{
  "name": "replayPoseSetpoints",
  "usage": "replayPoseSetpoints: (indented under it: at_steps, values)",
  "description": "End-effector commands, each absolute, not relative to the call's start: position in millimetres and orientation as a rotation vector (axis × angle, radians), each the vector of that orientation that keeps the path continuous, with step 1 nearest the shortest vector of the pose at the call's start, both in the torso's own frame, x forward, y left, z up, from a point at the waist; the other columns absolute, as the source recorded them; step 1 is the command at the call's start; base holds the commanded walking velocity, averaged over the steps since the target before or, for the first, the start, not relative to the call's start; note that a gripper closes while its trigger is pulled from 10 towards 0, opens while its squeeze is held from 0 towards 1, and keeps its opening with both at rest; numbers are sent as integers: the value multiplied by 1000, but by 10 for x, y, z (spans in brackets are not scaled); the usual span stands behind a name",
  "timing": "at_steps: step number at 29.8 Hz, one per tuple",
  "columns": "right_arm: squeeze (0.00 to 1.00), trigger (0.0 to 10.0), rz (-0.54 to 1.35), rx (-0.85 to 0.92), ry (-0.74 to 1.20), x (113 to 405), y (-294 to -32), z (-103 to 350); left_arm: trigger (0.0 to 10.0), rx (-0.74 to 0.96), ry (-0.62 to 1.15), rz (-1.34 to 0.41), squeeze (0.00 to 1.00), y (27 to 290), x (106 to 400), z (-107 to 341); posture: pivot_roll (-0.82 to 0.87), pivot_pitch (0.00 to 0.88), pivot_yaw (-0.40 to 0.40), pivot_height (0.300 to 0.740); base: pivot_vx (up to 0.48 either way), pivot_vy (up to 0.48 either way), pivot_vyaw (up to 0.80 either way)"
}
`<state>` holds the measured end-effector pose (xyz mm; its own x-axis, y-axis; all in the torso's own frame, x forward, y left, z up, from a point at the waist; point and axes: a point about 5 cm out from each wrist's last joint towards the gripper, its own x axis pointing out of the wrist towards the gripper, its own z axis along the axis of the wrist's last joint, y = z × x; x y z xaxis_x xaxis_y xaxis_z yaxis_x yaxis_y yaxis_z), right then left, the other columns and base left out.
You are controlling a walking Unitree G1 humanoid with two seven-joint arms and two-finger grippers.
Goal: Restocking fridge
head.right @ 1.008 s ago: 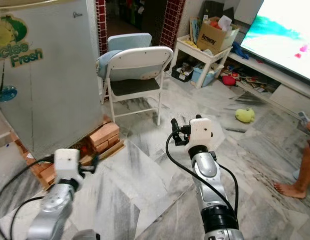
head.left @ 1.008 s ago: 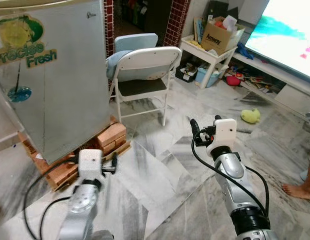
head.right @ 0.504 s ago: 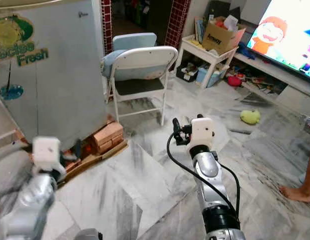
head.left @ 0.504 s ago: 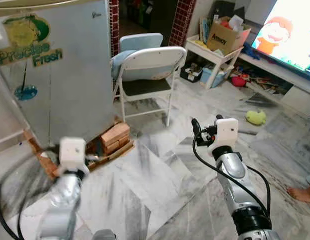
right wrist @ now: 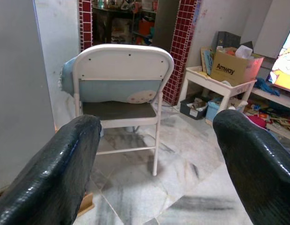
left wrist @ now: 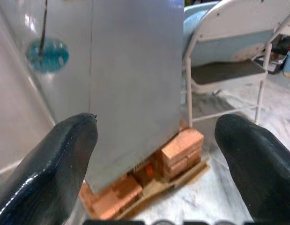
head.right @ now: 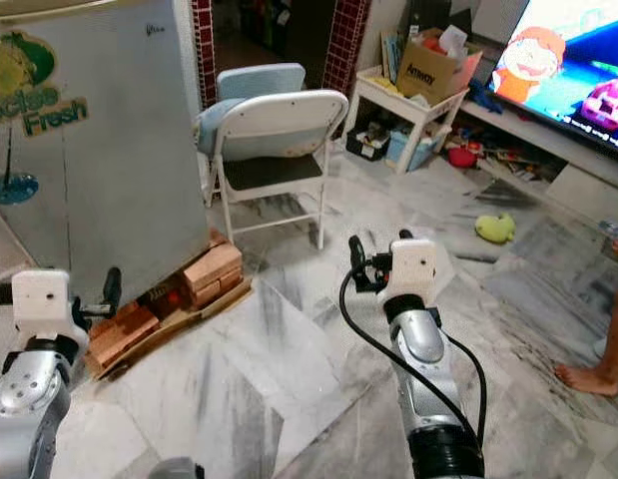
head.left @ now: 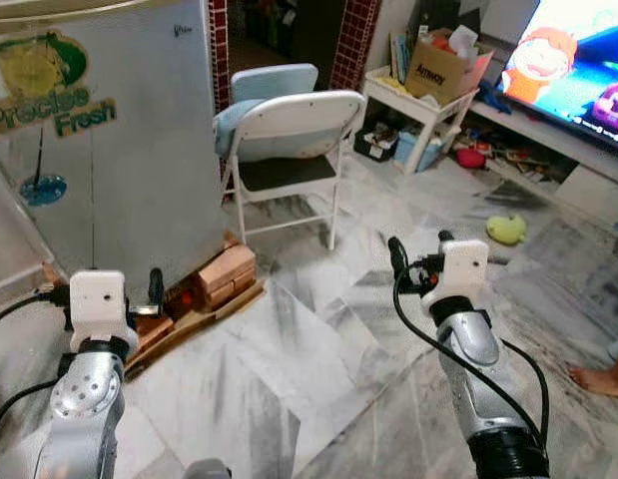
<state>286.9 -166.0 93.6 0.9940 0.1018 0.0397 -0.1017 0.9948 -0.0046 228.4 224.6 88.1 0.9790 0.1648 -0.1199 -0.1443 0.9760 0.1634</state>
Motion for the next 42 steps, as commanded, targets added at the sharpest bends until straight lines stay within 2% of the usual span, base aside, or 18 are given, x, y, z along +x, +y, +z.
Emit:
replayPoseSetpoints:
  at_steps: [1,3,13,17,23,28,30,35,42]
  values:
    - [0,10000,89,1,-50,2850,-1686,972,10000,176,112,119,0,2162,2299,911,112,0,-67,740,0,0,0]
    - [0,10000,75,5,-48,2820,-1705,958,10000,235,98,74,0,2106,2302,922,108,0,-57,740,0,0,0]
    - [0,10000,-26,-26,-18,2525,-1951,889,10000,254,89,-10,0,2027,2366,947,51,0,-5,740,0,0,0]
    - [0,10000,-53,-25,-14,2458,-1947,918,10000,256,81,-23,0,2049,2426,994,9,0,17,740,0,0,0]
    - [0,10000,-121,-25,62,2159,-2084,784,10000,245,125,-58,0,1988,2391,917,-26,0,51,740,0,0,0]
    - [0,10000,-115,-23,61,2177,-2100,788,10000,238,140,-56,0,1976,2350,857,-24,0,51,740,0,0,-437]
    - [0,10000,-99,-36,34,2317,-2066,852,10000,250,133,-58,0,1965,2380,830,-21,0,39,740,0,0,-800]
    - [0,10000,-24,-46,12,2422,-1946,935,10000,263,118,-66,0,1927,2433,840,-20,0,20,740,0,0,-800]
    - [0,10000,-32,-36,14,2433,-1961,946,10000,249,119,-50,0,1928,2408,843,-17,0,11,740,0,0,0]
